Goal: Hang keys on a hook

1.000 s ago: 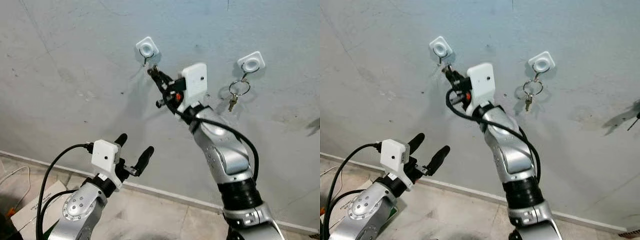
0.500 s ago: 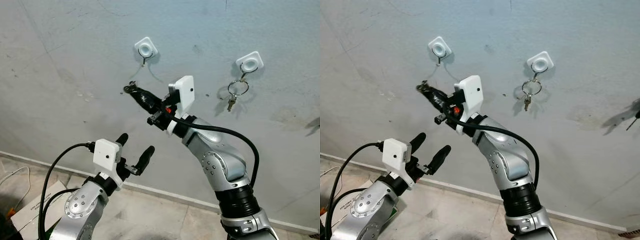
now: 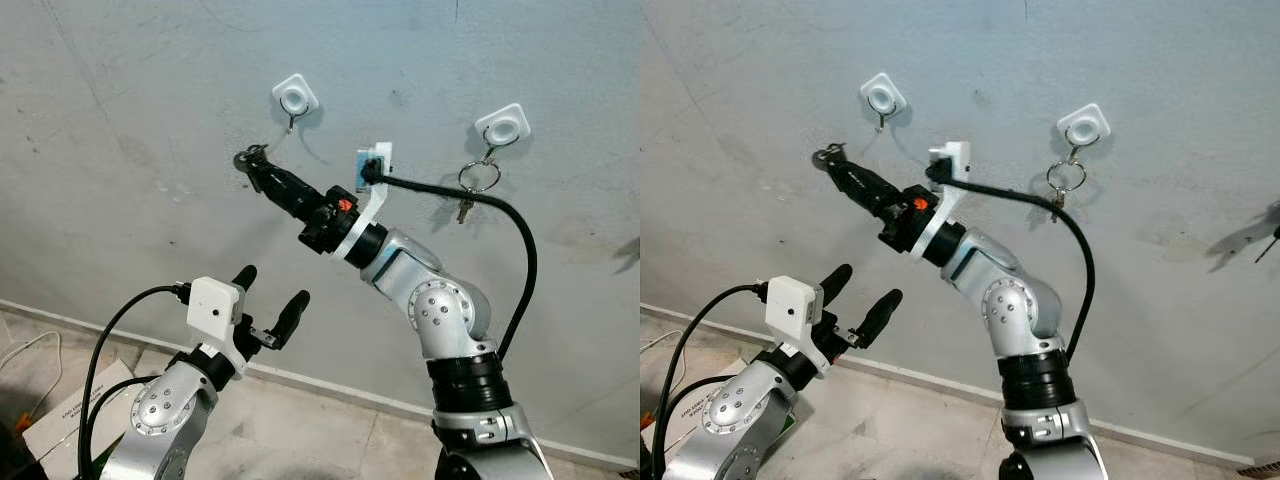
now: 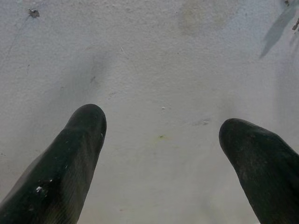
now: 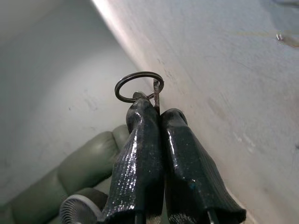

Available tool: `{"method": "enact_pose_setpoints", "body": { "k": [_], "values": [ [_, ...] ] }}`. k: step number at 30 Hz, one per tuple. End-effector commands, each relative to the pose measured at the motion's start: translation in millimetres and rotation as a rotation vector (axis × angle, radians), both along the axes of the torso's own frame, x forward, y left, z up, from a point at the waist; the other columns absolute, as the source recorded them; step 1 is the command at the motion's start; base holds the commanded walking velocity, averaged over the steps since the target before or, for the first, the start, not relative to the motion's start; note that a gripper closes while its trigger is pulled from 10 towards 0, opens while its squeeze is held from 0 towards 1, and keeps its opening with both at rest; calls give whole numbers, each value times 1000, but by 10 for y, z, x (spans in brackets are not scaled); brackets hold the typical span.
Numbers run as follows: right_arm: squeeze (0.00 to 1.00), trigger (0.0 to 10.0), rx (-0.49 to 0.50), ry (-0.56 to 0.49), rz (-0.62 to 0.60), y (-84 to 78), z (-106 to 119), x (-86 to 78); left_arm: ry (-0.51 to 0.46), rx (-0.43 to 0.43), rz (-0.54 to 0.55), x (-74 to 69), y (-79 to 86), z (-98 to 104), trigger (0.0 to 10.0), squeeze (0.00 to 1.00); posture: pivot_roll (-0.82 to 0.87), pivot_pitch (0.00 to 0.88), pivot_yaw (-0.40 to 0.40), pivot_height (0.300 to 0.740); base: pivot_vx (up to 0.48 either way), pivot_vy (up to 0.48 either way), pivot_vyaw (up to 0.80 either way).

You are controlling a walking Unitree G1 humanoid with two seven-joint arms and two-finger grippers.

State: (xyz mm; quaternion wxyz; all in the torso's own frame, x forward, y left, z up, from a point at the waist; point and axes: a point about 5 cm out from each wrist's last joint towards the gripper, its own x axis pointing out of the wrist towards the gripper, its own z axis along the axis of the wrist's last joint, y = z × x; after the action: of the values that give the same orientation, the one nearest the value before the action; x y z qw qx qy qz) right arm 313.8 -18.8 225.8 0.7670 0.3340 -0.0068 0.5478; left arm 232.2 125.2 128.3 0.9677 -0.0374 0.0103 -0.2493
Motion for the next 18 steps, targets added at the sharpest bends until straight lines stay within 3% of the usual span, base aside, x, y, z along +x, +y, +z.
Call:
{"method": "enact_pose_setpoints", "body": {
  "k": [1,6,16,17,18],
  "values": [
    [0,10000,27,-1,19,126,104,-2,4,10,5,1,8,-13,10000,0,133,74,19,740,0,0,0],
    [0,10000,-74,-43,-87,152,88,69,4,10,7,0,8,-13,10000,0,133,74,19,740,0,0,0],
    [0,10000,-334,-329,-343,116,150,58,2,10,7,4,-2,-12,10000,0,131,75,19,740,0,0,0],
    [0,10000,-399,-372,-370,94,123,45,2,10,7,4,-2,-13,10000,0,131,75,19,740,0,0,0],
    [0,10000,-555,-458,-379,48,14,-2,3,10,6,4,-3,-15,10000,0,131,75,19,740,0,0,0]
  ]
}}
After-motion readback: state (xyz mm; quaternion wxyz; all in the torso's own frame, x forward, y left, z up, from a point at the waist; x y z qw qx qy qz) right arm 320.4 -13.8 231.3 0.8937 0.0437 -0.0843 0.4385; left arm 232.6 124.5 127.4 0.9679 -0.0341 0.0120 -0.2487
